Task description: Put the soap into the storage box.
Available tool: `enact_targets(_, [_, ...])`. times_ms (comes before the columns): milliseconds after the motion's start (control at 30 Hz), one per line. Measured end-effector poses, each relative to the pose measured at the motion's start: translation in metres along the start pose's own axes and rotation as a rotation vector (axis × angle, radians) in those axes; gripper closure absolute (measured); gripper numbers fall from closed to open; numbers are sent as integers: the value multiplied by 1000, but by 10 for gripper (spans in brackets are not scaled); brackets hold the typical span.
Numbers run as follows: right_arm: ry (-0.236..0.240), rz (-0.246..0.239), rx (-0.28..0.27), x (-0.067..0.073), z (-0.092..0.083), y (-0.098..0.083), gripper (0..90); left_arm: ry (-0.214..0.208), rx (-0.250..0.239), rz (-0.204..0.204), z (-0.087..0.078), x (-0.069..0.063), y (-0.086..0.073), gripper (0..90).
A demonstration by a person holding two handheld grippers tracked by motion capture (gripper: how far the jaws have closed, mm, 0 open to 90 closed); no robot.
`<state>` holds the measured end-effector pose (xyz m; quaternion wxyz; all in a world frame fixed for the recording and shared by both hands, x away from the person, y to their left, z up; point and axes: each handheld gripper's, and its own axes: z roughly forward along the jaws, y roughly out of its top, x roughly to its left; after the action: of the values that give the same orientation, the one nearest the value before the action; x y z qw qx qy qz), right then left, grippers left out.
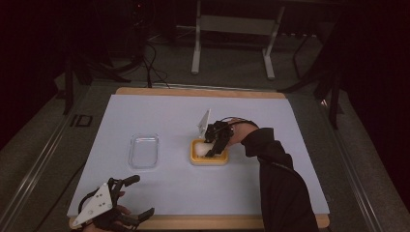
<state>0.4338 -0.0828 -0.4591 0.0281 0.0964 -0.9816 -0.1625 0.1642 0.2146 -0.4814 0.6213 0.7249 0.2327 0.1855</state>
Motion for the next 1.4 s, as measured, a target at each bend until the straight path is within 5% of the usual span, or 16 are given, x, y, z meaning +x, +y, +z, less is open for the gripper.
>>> enact_targets(433, [22,14,39,-8,25,-7,496,5,0,-4,-1,1,-1,1])
enact_targets(767, [18,84,66,-10,31,-6,473,-10,7,0,1,0,-1,1])
enact_targets(900, [16,109,53,-9,27,-6,414,-9,8,-1,1,0,-1,1])
enact_targets(1400, [-36,122,8,0,-5,-8,421,-11,18,3,3,0,-1,1])
